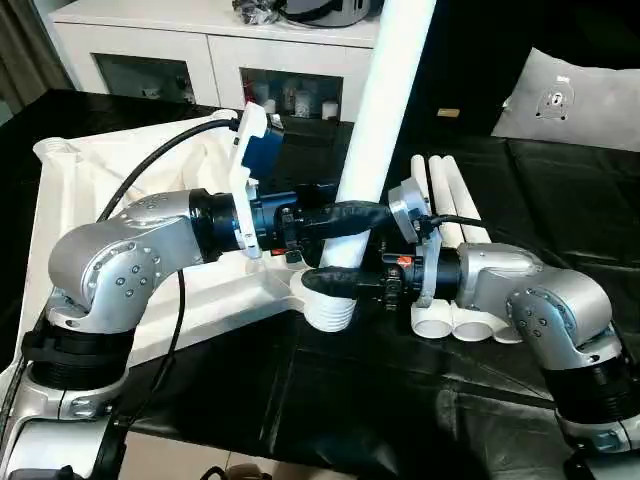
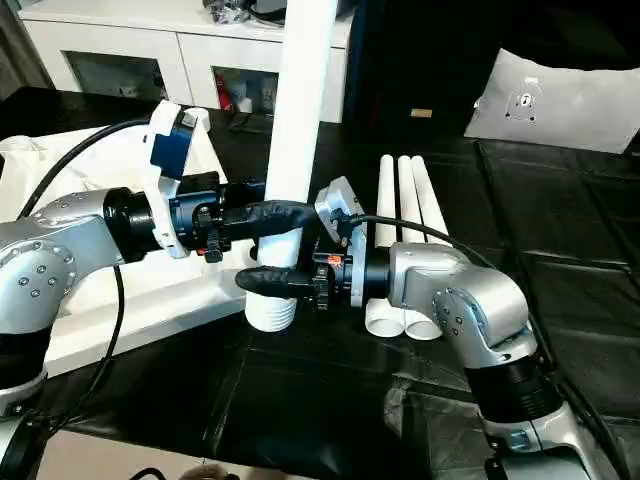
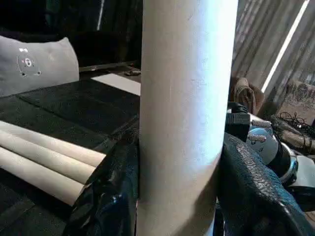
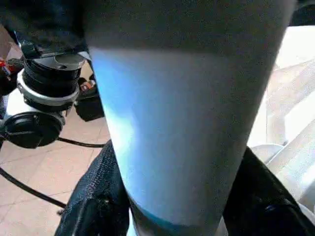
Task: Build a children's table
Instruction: Pick table leg
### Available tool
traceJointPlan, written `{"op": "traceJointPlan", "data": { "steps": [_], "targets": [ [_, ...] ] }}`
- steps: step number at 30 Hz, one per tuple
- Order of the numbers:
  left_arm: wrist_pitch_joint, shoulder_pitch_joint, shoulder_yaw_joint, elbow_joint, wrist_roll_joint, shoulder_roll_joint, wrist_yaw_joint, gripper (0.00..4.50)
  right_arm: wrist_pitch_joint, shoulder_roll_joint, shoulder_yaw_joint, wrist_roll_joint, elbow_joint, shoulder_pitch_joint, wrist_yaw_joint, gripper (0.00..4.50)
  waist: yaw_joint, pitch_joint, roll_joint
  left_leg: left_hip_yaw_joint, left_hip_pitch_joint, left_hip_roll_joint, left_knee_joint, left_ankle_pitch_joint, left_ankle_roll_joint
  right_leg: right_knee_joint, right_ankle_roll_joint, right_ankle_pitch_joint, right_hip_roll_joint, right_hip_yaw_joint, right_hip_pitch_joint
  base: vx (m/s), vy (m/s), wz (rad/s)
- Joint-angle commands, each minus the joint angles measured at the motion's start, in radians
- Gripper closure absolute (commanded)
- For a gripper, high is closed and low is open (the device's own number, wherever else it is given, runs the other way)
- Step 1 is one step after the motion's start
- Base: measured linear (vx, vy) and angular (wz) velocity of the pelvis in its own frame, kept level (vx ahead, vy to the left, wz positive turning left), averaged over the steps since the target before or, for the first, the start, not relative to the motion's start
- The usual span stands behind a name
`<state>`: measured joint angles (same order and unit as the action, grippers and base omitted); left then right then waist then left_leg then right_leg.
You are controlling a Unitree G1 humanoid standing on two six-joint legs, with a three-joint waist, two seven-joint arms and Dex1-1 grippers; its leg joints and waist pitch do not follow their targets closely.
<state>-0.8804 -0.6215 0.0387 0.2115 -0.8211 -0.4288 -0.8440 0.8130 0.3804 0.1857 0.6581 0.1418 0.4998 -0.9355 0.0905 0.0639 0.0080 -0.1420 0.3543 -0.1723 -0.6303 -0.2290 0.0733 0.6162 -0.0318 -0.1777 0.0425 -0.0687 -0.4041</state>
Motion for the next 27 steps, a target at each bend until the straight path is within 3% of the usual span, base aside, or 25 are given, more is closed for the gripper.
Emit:
{"op": "traceJointPlan", "data": {
  "steps": [1, 2, 3, 16, 17, 21, 22, 24, 25, 27],
  "targets": [
    [0.004, -0.027, 0.018, 0.062, -0.034, -0.002, -0.058, 2.62, -0.006, -0.005, -0.001, -0.011, -0.027, -0.009, 0.024, 2.55, 0.004, -0.073, 0.001, 0.005, 0.007, -0.041, 0.075, -0.021, -0.001, -0.068, -0.146, -0.248, 0.089, 0.056, 0.065, 0.0, 0.0, 0.0],
    [0.005, -0.025, 0.022, 0.07, -0.035, -0.007, -0.069, 2.06, -0.006, -0.008, -0.001, -0.012, -0.029, -0.009, 0.026, 2.55, 0.003, -0.072, 0.003, 0.005, 0.008, -0.041, 0.075, -0.026, 0.001, -0.068, -0.147, -0.248, 0.089, 0.056, 0.065, 0.0, 0.0, 0.0],
    [-0.002, -0.021, 0.026, 0.083, -0.047, -0.01, -0.081, 1.92, -0.008, -0.012, -0.003, -0.013, -0.031, -0.01, 0.028, 2.55, 0.003, -0.073, 0.004, 0.005, 0.007, -0.042, 0.075, -0.029, 0.002, -0.068, -0.148, -0.248, 0.09, 0.056, 0.065, 0.0, 0.0, 0.0],
    [0.006, -0.017, 0.056, 0.096, -0.025, -0.044, -0.125, 1.92, -0.028, -0.044, -0.02, -0.02, -0.043, -0.016, 0.045, 2.55, 0.004, -0.071, 0.01, 0.007, 0.005, -0.041, 0.078, -0.064, 0.016, -0.073, -0.145, -0.281, 0.091, 0.056, 0.065, 0.0, 0.0, 0.0],
    [0.003, -0.013, 0.044, 0.096, -0.041, -0.035, -0.121, 1.92, -0.028, -0.05, -0.027, -0.014, -0.044, -0.018, 0.05, 2.55, 0.005, -0.071, 0.015, 0.007, 0.005, -0.041, 0.078, -0.063, 0.018, -0.072, -0.143, -0.284, 0.09, 0.056, 0.065, 0.0, 0.0, 0.0],
    [-0.008, 0.011, -0.061, 0.074, -0.179, 0.051, -0.08, 1.92, -0.022, -0.08, -0.07, 0.032, -0.038, -0.031, 0.07, 2.55, 0.005, -0.072, 0.014, 0.006, 0.009, -0.041, 0.075, -0.062, 0.017, -0.074, -0.159, -0.265, 0.093, 0.054, 0.068, 0.0, 0.0, 0.0],
    [-0.016, 0.015, -0.076, 0.066, -0.206, 0.061, -0.074, 1.92, -0.02, -0.085, -0.076, 0.039, -0.033, -0.035, 0.074, 2.55, 0.008, -0.074, 0.022, 0.007, 0.007, -0.041, 0.075, -0.06, 0.015, -0.072, -0.162, -0.263, 0.092, 0.054, 0.066, 0.0, 0.0, 0.0],
    [-0.017, 0.021, -0.074, 0.063, -0.208, 0.062, -0.076, 1.84, -0.019, -0.087, -0.08, 0.046, -0.027, -0.039, 0.076, 2.56, 0.006, -0.073, 0.018, 0.008, 0.004, -0.043, 0.077, -0.072, 0.012, -0.072, -0.163, -0.257, 0.087, 0.053, 0.063, 0.0, 0.0, 0.0],
    [-0.01, 0.027, -0.054, 0.064, -0.182, 0.052, -0.086, 1.65, -0.019, -0.089, -0.081, 0.048, -0.023, -0.044, 0.078, 2.56, 0.008, -0.073, 0.025, 0.01, 0.005, -0.042, 0.079, -0.075, 0.011, -0.072, -0.159, -0.256, 0.087, 0.053, 0.064, 0.0, 0.0, 0.0],
    [-0.001, 0.029, -0.026, 0.061, -0.139, 0.035, -0.096, 1.43, -0.023, -0.09, -0.078, 0.039, -0.02, -0.049, 0.081, 2.56, 0.006, -0.071, 0.023, 0.009, 0.003, -0.041, 0.08, -0.088, 0.011, -0.077, -0.147, -0.28, 0.087, 0.053, 0.064, 0.0, 0.0, 0.0]
  ]
}}
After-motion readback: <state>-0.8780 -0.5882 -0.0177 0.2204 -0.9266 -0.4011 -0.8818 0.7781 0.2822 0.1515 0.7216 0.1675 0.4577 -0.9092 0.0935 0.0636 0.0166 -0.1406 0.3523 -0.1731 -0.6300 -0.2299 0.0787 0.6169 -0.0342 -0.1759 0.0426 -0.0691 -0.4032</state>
